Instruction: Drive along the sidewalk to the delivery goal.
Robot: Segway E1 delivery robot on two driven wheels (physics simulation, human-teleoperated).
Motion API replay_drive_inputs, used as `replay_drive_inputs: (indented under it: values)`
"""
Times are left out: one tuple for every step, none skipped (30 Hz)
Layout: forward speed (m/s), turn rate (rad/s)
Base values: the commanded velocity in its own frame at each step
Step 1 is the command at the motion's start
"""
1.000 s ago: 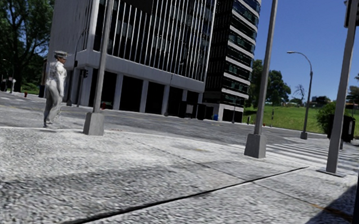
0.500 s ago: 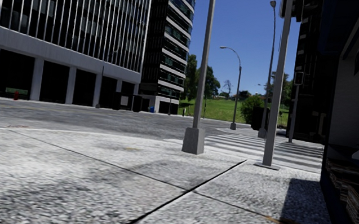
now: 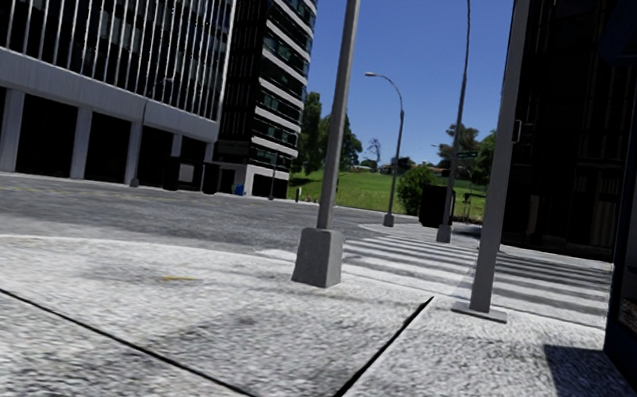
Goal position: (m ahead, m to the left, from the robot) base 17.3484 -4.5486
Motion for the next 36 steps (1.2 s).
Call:
replay_drive_inputs:
  values:
    - [1.75,-0.62]
    - [1.75,-0.62]
    - [1.72,-0.64]
    - [1.66,-0.65]
    - [1.6,-0.65]
    - [1.57,-0.65]
    - [1.57,-0.65]
    - [1.56,-0.65]
    - [1.56,-0.65]
    - [1.56,-0.64]
    - [1.56,-0.64]
    - [1.56,-0.16]
    - [1.56,0.0]
    - [1.56,0.0]
    - [1.56,0.0]
    - [1.56,0.0]
    - [1.57,0.0]
    - [1.57,0.0]
    - [1.56,0.0]
    - [1.56,0.0]
    - [1.56,0.0]
    - [1.55,0.0]
    - [1.49,0.0]
    - [1.49,0.0]
    - [1.45,0.0]
    - [1.4,0.0]
    - [1.37,0.0]
    - [1.37,0.0]
    - [1.37,0.38]
    - [1.37,0.48]
    - [1.37,0.46]
    - [1.36,0.28]
    - [1.36,0.28]
    - [1.36,0.0]
    - [1.36,0.0]
    - [1.36,0.0]
